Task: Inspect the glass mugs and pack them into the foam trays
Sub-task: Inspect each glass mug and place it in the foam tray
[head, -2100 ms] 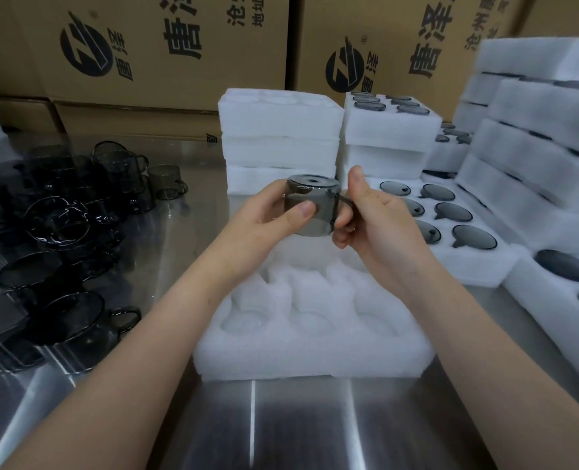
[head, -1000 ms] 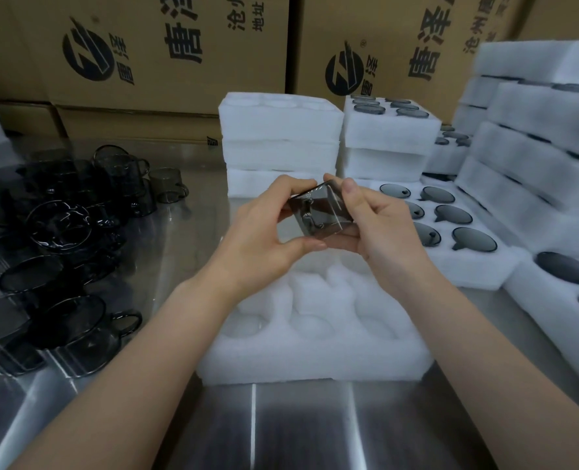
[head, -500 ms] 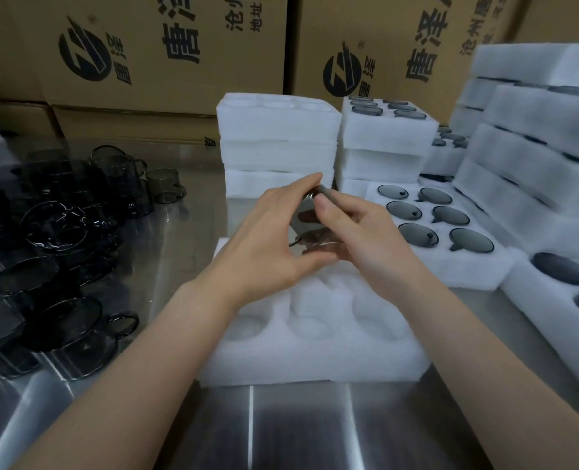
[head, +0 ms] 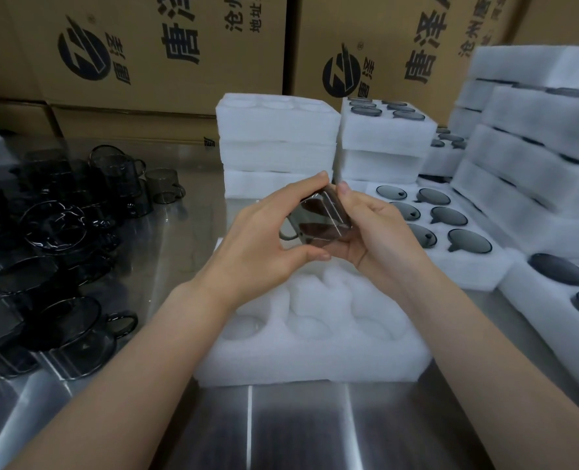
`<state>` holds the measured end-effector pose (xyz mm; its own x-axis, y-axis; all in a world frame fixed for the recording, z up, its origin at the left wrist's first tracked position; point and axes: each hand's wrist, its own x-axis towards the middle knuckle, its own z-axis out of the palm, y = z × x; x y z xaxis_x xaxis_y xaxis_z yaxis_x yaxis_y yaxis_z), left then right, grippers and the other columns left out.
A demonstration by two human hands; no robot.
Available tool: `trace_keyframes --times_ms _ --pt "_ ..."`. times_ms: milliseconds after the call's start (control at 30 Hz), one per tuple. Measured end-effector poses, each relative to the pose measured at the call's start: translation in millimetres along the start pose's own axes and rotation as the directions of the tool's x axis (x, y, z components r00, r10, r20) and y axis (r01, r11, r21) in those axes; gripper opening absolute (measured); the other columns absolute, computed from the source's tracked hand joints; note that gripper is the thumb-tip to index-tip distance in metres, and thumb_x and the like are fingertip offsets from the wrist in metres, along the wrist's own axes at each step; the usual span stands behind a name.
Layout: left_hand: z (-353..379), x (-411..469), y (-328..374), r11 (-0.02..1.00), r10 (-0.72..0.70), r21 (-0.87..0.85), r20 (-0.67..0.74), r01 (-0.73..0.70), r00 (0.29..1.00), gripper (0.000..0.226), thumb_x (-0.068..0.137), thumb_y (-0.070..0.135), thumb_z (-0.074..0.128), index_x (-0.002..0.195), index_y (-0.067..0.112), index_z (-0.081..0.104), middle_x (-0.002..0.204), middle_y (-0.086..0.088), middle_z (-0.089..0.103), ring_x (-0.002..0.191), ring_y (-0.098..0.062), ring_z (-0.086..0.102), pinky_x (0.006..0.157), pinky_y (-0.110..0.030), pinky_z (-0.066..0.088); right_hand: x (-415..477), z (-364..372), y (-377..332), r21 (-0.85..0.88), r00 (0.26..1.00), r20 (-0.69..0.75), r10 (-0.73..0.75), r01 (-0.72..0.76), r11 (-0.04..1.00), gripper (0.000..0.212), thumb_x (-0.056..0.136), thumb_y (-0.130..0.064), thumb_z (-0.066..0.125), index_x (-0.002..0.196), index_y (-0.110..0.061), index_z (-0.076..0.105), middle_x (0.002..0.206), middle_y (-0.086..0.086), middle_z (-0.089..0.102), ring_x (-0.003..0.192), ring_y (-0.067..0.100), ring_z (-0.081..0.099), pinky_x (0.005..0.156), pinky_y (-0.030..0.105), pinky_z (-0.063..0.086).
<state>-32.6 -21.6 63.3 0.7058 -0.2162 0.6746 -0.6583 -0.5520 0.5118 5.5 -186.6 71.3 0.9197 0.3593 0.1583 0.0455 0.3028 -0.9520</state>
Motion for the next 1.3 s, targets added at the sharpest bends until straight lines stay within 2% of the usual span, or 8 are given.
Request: trace_keyframes --times_ms 200,367,467,567,667,867,1000,1300 --pt "-0.1 -0.7 0.2 0.996 0.040 -0.084 -0.022 -0.042 0.999 0.083 0.071 0.001 0.082 0.133 0.035 0.039 0.150 0.009 0.042 0.137 -0.005 0.041 0.106 -0.017 0.039 3.0 0.8 -0.6 0.052 0.957 0.235 0.167 -0.184 0.981 0.063 0.084 -0.057 0.057 0.128 -0.013 0.061 0.128 0.014 0.064 0.113 0.032 0.063 0.079 0.039 0.059" --pt "1.6 0.6 3.6 1.000 -0.030 -0.007 0.049 0.030 0.998 0.093 0.071 0.033 0.082 0.147 0.029 0.030 0.154 0.011 0.036 0.134 0.001 0.039 0.115 -0.047 0.031 1.7 -0.6 1.9 -0.011 0.978 0.183 0.104 -0.104 0.995 0.057 0.083 -0.032 0.068 0.135 -0.011 0.055 0.125 0.012 0.066 0.104 0.033 0.067 0.076 0.038 0.058" --pt "3.9 1.6 1.8 0.997 -0.049 0.059 0.038 0.047 0.998 0.093 0.076 0.040 0.078 0.151 0.023 0.027 0.156 0.008 0.032 0.133 0.005 0.035 0.116 -0.040 0.030 2.7 -1.8 3.3 -0.002 0.990 0.103 0.094 -0.094 0.996 0.089 0.074 -0.013 0.079 0.150 -0.018 0.034 0.128 0.007 0.065 0.100 0.026 0.069 0.075 0.035 0.057" --pt "4.9 3.2 -3.9 0.992 -0.111 0.068 0.025 0.109 0.993 0.090 0.078 0.039 0.078 0.152 0.024 0.028 0.156 0.009 0.033 0.134 0.001 0.036 0.108 -0.012 0.028 3.0 -2.4 4.4 -0.066 0.989 0.138 0.055 -0.046 0.997 0.078 0.076 -0.013 0.078 0.146 -0.014 0.043 0.133 0.012 0.062 0.118 0.034 0.062 0.099 0.052 0.049" --pt "4.7 3.6 -7.3 0.996 -0.080 0.030 0.007 0.080 0.997 0.081 0.075 0.030 0.082 0.145 0.023 0.041 0.154 0.007 0.036 0.127 0.014 0.031 0.097 0.004 0.024 0.9 -3.3 3.8 -0.063 0.989 0.146 0.025 -0.016 0.998 0.069 0.076 -0.022 0.073 0.141 -0.015 0.050 0.132 0.016 0.062 0.123 0.041 0.057 0.099 0.058 0.048" --pt "1.5 3.4 -3.3 1.000 -0.011 -0.017 0.008 0.012 1.000 0.068 0.073 0.021 0.083 0.128 0.039 0.046 0.150 0.017 0.038 0.139 0.003 0.032 0.111 -0.017 0.029 0.7 -2.8 2.1 -0.047 0.988 0.156 0.004 0.004 0.999 0.059 0.082 -0.022 0.066 0.139 -0.016 0.052 0.130 0.010 0.064 0.119 0.037 0.060 0.075 0.041 0.055" --pt "1.1 2.9 -3.5 1.000 0.015 -0.018 0.036 -0.015 0.999 0.065 0.073 0.013 0.083 0.129 0.021 0.051 0.152 0.012 0.037 0.143 0.001 0.026 0.109 -0.006 0.023 0.4 -4.1 0.8 0.009 0.984 0.179 0.005 -0.007 1.000 0.060 0.079 -0.025 0.070 0.136 -0.018 0.055 0.126 0.007 0.067 0.115 0.032 0.064 0.070 0.040 0.056" --pt "4.4 2.2 -2.5 0.999 0.038 -0.020 0.095 -0.037 0.995 0.072 0.072 0.012 0.083 0.131 0.029 0.045 0.151 0.024 0.030 0.143 0.005 0.020 0.109 -0.006 0.024 3.1 -3.4 0.0 0.108 0.999 0.029 0.019 -0.022 0.994 0.044 0.082 -0.028 0.064 0.124 -0.015 0.064 0.102 0.008 0.073 0.093 0.027 0.072 0.067 0.046 0.058"
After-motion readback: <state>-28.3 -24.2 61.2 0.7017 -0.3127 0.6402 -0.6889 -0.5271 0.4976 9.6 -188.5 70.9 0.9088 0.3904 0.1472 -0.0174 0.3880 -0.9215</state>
